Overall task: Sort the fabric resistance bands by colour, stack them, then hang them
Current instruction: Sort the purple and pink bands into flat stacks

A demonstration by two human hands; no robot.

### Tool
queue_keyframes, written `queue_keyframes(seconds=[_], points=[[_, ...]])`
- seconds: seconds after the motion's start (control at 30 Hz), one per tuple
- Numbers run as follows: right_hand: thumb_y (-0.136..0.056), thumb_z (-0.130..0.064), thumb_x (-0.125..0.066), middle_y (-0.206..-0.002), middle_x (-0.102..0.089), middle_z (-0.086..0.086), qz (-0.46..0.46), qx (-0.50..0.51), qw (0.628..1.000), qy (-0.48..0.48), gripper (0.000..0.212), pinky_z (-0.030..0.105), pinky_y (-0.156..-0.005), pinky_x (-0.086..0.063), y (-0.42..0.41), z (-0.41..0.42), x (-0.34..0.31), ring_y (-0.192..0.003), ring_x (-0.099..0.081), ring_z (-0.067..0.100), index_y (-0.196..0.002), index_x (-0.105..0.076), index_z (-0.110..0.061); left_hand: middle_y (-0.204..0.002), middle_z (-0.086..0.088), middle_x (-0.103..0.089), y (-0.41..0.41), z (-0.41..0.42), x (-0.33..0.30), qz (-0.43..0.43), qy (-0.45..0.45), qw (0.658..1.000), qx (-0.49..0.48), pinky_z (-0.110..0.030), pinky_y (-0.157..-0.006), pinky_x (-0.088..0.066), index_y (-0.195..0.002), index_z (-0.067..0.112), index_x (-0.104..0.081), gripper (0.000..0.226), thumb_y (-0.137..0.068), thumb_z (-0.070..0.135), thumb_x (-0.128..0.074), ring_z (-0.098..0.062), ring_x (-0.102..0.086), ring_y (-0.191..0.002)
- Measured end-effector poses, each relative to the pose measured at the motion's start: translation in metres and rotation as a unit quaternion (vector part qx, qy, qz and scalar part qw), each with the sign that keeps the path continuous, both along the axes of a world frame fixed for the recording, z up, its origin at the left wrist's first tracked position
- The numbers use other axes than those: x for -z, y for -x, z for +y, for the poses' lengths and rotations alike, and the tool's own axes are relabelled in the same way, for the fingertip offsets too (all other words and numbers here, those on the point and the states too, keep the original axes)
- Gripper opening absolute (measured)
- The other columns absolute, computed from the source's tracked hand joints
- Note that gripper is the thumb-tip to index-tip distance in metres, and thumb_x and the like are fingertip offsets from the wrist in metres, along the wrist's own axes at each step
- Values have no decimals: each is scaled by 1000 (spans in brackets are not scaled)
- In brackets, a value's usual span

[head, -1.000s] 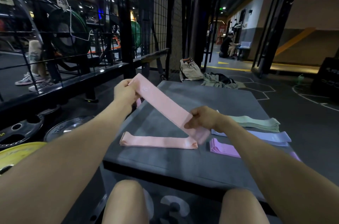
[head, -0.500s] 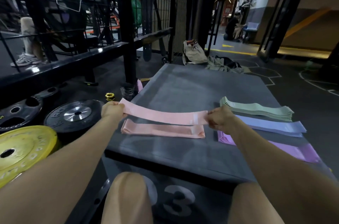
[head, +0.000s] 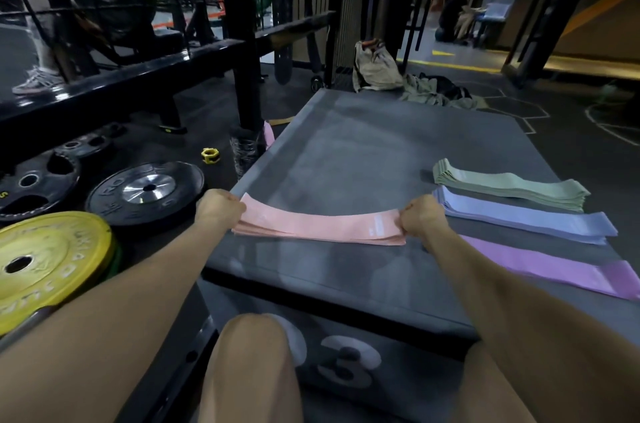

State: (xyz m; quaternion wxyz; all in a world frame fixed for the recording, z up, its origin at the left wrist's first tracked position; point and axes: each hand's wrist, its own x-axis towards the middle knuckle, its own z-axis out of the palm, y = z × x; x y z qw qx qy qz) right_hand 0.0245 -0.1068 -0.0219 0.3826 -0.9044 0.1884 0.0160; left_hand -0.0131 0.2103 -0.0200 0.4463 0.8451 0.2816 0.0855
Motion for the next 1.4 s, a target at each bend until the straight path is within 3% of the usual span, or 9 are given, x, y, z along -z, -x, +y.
queue_keyframes(seconds=[0.07, 0.17, 0.3, 0.5, 0.7, 0.87, 1.17, 1.3, 1.4], points=[[-80, -13, -60, -110, -63, 17, 3, -3, 1000, 22, 31, 38, -87, -53, 0, -1, 3, -102, -62, 31, -109, -61, -4, -95, -17, -67, 1, -1, 1, 3, -17, 1000, 0, -32, -79, -47, -94, 3, -71, 18, -80, 6, -60, -34, -62, -93], [-81, -13, -59, -112, -63, 18, 0, -8, 999, 43, 32, 35, -87, -51, 1, 0, 4, -104, -61, 30, -111, -61, -3, -97, -19, -68, -1, 1, 5, 4, -20, 1000, 0, -32, -79, -48, -93, 4, -70, 17, -79, 6, -62, -34, -64, -93], [-83, -11, -58, -117, -63, 18, 1, -10, 997, 73, 31, 29, -84, -46, 3, 1, 5, -109, -60, 32, -111, -62, 2, -93, -17, -68, 4, -3, 3, 10, -15, 1000, -4, -31, -74, -47, -80, 9, -65, 3, -78, 11, -64, -34, -64, -89], [-83, -12, -58, -114, -65, 18, -10, -18, 995, 94, 26, 29, -82, -46, 6, 3, 10, -106, -60, 33, -105, -65, -1, -93, -15, -69, -8, 12, 22, -4, 28, 1000, -12, -44, -79, -57, -63, 18, -59, 13, -65, 11, -69, -33, -68, -81], [-84, -6, -53, -114, -63, 19, -35, -23, 991, 123, 24, 30, -81, -45, 12, 6, 10, -106, -58, 34, -105, -63, -1, -87, -10, -66, 6, -3, 5, 2, -34, 999, -1, -34, -77, -54, -69, 16, -59, 16, -70, 6, -71, -30, -65, -82], [-84, -6, -54, -112, -63, 19, -37, -32, 990, 129, 22, 31, -78, -45, 16, 9, 10, -103, -58, 35, -103, -62, -1, -86, -10, -68, 3, 1, 9, 9, -64, 998, 7, -35, -79, -55, -64, 18, -58, 19, -66, 6, -73, -29, -65, -83], [-85, -3, -50, -117, -57, 17, -40, -52, 982, 175, 25, 33, -82, -43, 20, 14, 14, -108, -53, 34, -111, -53, -2, -104, -14, -63, -2, 0, 15, 15, -58, 998, -7, -32, -82, -44, -82, 11, -56, 21, -71, 3, -72, -30, -57, -101], [-83, 5, -47, -122, -47, 17, -93, -58, 969, 220, 29, 37, -88, -42, 24, 18, 12, -114, -46, 34, -112, -49, -2, -108, -16, -60, -3, 7, 16, 59, -44, 997, -12, -33, -76, -40, -104, 1, -58, 40, -72, 14, -78, -33, -57, -104], [-80, 9, -44, -117, -46, 14, -148, -96, 958, 225, 31, 36, -82, -41, 26, 35, 6, -110, -45, 33, -107, -52, -4, -110, -16, -63, -5, 14, 19, 99, -41, 994, 3, -31, -71, -40, -109, 0, -61, 50, -70, 24, -81, -32, -60, -100]])
